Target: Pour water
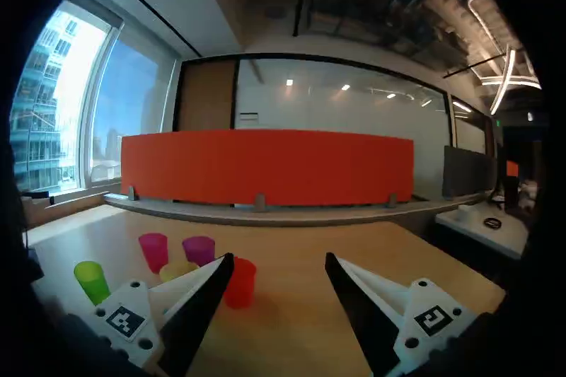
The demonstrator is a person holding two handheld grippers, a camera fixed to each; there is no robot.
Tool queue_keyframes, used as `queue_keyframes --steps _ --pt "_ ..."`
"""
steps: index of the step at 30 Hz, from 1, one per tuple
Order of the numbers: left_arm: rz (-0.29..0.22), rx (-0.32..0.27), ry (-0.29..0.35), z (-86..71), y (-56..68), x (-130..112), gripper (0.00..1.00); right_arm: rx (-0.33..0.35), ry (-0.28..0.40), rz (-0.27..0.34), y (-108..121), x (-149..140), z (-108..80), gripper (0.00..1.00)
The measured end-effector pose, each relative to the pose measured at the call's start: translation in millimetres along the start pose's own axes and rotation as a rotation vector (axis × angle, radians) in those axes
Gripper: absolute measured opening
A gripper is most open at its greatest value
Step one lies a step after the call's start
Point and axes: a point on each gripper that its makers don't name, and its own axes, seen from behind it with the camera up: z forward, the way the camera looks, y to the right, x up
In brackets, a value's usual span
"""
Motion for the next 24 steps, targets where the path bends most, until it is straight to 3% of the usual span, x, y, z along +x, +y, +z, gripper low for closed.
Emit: queue_keyframes --steps 6,15,24 --pt "0.008 0.022 0.021 0.2 -1.4 1 0.99 -0.013 0.005 0.032 5 6 0.3 1.00" --pt "0.044 0.067 0.050 -1.7 -14.5 -6 0.99 -0.038 -0.001 -0.003 11 10 -2.6 1.00" --pt "0.053 0.072 0.057 2.5 -19.0 -22 0.99 -0.065 -0.022 0.000 17 7 -7.1 1.00"
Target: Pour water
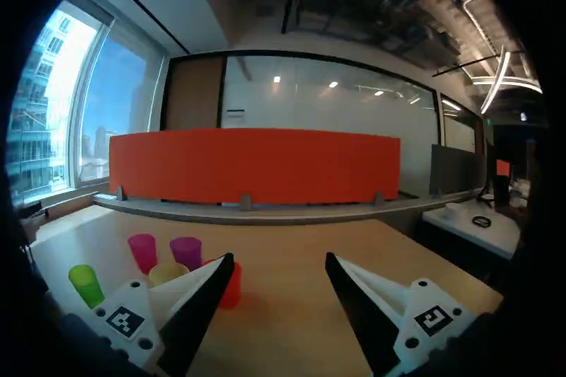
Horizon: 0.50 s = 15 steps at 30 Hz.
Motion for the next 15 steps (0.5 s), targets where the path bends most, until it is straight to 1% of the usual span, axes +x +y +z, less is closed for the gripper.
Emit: queue_keyframes --steps 6,15 --pt "0.013 0.007 -0.003 2.0 -3.4 -9 0.99 0.002 -0.007 0.014 -1 -1 -1.4 1.00" --pt "-0.004 0.007 -0.017 3.4 -5.5 -22 0.99 0.001 -0.012 0.013 -2 -3 0.1 1.00"
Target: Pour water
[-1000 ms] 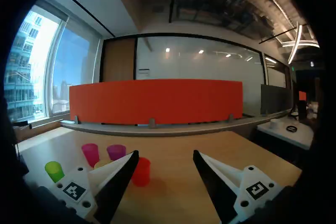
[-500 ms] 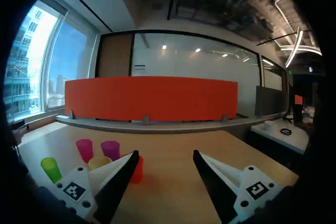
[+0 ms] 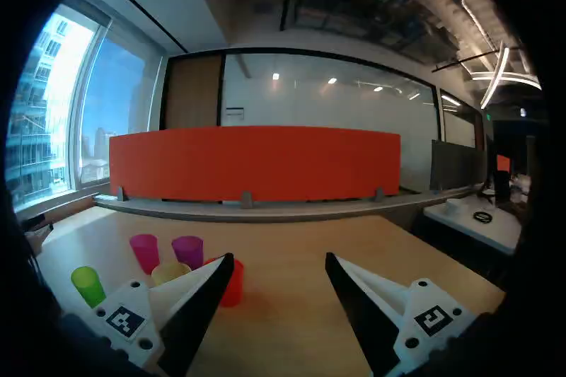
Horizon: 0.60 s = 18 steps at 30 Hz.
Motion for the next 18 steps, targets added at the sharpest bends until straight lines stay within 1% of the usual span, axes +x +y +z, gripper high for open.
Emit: queue_keyframes --steps 8,18 --pt "-0.047 -0.006 -0.019 1.5 -2.6 -10 0.99 -0.010 -0.001 -0.003 4 1 -1.4 1.00" --pt "-0.052 -0.006 -0.030 3.3 -4.9 -13 0.99 -0.014 0.000 -0.001 7 2 -2.8 1.00"
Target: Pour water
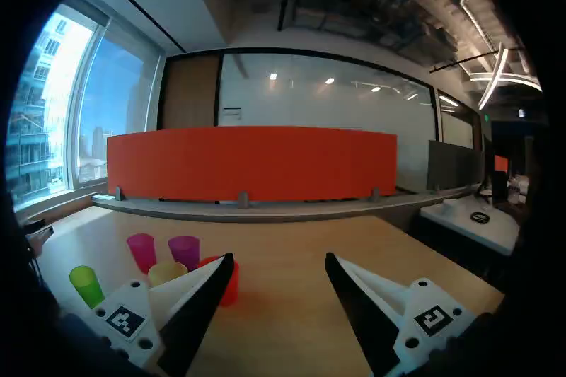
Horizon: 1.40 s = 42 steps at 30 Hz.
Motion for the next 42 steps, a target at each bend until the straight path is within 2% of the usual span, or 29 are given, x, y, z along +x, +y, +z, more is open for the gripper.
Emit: queue_keyframes --steps 19,32,42 --pt "0.003 -0.004 -0.003 0.8 0.1 -1 0.99 -0.006 0.012 -0.008 8 -2 -1.8 1.00" --pt "0.003 -0.004 -0.003 1.0 0.3 -1 0.99 0.018 0.051 -0.016 12 -11 -1.3 1.00" --pt "0.003 -0.004 -0.004 0.7 0.8 -1 0.99 0.064 0.120 -0.010 5 -7 0.6 1.00"
